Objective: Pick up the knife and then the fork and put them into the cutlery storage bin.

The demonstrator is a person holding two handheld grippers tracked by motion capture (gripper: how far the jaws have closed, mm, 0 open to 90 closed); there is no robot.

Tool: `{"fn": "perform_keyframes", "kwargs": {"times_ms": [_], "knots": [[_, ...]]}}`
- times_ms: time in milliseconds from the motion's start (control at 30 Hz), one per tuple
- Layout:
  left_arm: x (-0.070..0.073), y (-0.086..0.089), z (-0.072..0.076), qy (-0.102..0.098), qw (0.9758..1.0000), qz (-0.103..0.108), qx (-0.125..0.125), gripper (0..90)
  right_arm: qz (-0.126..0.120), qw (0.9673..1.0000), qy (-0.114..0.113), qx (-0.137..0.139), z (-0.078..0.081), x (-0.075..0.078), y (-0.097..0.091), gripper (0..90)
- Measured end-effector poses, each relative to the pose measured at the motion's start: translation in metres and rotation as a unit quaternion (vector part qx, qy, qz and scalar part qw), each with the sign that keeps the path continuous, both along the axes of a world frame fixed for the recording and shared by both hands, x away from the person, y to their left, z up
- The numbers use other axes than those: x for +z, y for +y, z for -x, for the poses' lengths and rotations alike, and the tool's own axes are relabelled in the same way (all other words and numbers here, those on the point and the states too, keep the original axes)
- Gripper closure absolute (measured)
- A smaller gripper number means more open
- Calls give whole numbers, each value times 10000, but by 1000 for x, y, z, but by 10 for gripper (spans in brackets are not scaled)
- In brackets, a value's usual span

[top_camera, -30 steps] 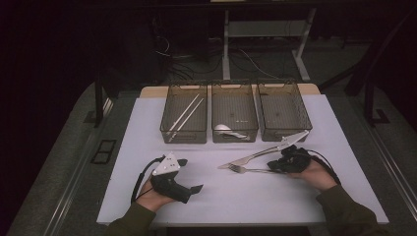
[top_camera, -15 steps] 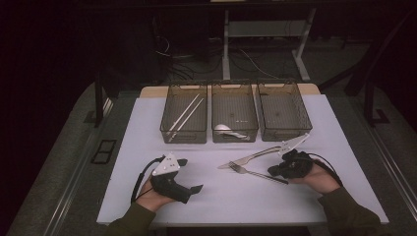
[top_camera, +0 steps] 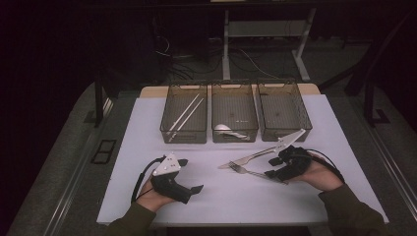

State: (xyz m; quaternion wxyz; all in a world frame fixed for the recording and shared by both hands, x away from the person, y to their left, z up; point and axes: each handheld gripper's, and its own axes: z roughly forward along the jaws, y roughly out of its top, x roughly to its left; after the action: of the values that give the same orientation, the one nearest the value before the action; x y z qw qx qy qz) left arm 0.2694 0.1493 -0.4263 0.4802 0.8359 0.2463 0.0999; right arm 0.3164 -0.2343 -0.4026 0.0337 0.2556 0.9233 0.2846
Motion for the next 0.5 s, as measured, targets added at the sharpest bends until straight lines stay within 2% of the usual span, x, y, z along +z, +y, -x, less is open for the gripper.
{"fn": "perform_keyframes", "kwargs": {"times_ms": [133,400,500], "knots": [[0,0,0,11,10000,0,-15,0,99,9999,32,-27,-6,3,8,489],[0,0,0,26,10000,20,3,0,4,9998,161,96,-21,11,24,506],[0,0,0,35,10000,9,-3,0,139,9995,167,223,-26,9,30,536]]}}
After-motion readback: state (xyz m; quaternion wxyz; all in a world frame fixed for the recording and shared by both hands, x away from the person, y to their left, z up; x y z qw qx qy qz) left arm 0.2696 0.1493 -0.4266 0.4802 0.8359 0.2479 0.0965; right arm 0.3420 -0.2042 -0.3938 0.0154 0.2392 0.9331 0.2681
